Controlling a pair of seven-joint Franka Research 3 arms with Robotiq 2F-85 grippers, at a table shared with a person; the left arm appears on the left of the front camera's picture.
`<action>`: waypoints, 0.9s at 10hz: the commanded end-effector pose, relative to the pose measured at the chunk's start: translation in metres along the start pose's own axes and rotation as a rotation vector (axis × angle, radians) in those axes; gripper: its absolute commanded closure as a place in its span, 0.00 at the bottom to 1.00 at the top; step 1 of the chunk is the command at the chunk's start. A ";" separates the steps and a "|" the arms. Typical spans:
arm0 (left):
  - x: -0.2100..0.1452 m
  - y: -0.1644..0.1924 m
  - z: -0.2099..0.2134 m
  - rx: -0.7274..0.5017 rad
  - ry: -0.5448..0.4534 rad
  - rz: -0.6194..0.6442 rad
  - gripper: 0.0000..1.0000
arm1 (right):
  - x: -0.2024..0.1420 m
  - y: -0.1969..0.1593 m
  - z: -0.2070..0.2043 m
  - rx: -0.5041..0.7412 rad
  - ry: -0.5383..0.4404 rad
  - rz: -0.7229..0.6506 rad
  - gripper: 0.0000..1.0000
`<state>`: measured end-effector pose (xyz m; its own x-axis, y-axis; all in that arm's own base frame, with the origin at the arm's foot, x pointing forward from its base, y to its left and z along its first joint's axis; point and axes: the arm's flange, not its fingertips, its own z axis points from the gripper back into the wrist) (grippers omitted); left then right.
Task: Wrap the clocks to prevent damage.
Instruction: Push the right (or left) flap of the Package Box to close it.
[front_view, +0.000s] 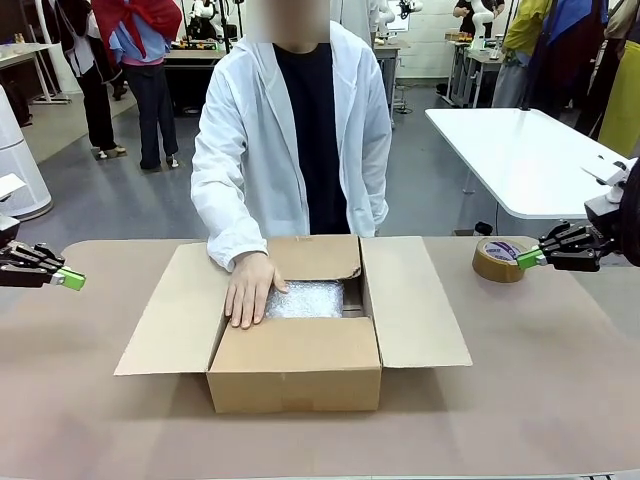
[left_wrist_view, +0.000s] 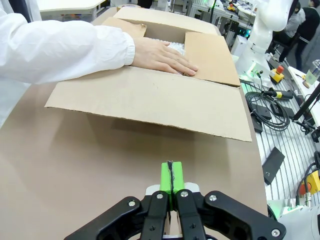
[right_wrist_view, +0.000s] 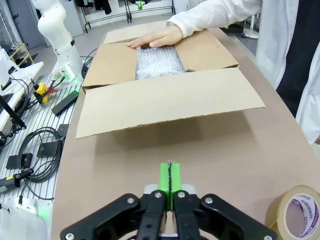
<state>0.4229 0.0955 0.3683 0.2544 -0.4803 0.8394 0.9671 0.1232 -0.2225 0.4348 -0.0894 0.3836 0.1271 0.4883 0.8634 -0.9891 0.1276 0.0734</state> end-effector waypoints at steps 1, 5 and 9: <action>0.001 0.000 0.000 0.007 -0.006 0.000 1.00 | -0.001 0.001 0.000 0.003 -0.007 -0.001 0.99; 0.001 0.000 0.000 0.007 -0.006 0.000 1.00 | -0.023 -0.018 -0.067 -0.020 0.133 -0.048 0.99; 0.001 0.000 0.000 0.007 -0.006 0.000 1.00 | -0.035 -0.022 -0.135 0.046 0.164 -0.073 0.99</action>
<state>0.4232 0.0951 0.3681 0.2542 -0.4808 0.8392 0.9671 0.1222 -0.2230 0.4595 0.0033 0.2846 0.1862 0.6256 0.7576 -0.9825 0.1124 0.1487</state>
